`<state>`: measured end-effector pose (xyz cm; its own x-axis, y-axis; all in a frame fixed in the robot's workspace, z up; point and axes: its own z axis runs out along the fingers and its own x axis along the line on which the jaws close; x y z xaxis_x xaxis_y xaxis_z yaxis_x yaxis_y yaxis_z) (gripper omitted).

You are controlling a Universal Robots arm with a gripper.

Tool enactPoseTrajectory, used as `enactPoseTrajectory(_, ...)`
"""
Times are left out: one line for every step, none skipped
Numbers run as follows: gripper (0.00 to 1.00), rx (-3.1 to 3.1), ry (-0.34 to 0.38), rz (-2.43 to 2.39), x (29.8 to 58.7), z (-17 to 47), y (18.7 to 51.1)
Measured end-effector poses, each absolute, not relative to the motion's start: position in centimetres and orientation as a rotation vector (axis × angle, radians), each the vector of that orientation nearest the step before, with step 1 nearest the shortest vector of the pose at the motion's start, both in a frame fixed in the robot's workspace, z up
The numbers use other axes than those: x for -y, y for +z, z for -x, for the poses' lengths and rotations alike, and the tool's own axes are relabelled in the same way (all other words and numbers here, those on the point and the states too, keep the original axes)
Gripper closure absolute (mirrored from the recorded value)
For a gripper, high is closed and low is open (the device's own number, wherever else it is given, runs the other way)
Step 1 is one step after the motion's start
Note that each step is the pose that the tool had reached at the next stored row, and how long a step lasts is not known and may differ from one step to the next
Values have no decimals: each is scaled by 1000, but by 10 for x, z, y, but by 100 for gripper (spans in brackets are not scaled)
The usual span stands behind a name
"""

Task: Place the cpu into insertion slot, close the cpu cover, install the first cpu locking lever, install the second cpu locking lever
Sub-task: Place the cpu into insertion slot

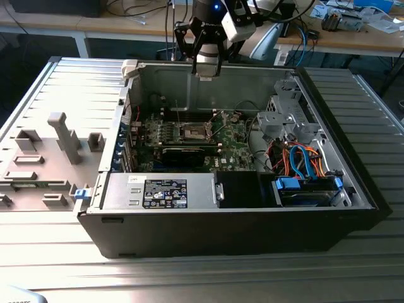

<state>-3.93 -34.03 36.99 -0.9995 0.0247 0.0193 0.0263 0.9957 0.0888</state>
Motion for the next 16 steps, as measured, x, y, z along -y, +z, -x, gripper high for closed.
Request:
enactPoseTrajectory(46, 3120, -139, 40, 340, 39, 370)
enactPoseTrajectory(46, 3120, -139, 40, 340, 39, 369)
enactPoseTrajectory(46, 3120, -139, 40, 340, 39, 369)
enactPoseTrajectory(46, 3120, -139, 40, 340, 39, 369)
enactPoseTrajectory(46, 3120, -139, 40, 340, 39, 369)
enactPoseTrajectory(46, 3120, -139, 40, 340, 39, 369)
enactPoseTrajectory(46, 3120, -139, 40, 340, 39, 368)
enactPoseTrajectory(46, 3120, -139, 40, 340, 39, 368)
enactPoseTrajectory(46, 3120, -139, 40, 340, 39, 367)
enactPoseTrajectory(46, 3120, -139, 40, 340, 39, 367)
enactPoseTrajectory(46, 3120, -139, 40, 340, 39, 367)
enactPoseTrajectory(46, 3120, -139, 40, 340, 39, 367)
enactPoseTrajectory(46, 3120, -139, 40, 340, 39, 367)
enactPoseTrajectory(46, 3120, -139, 40, 340, 39, 367)
enactPoseTrajectory(46, 3120, -138, 40, 340, 39, 367)
enactPoseTrajectory(46, 3120, -138, 40, 340, 39, 367)
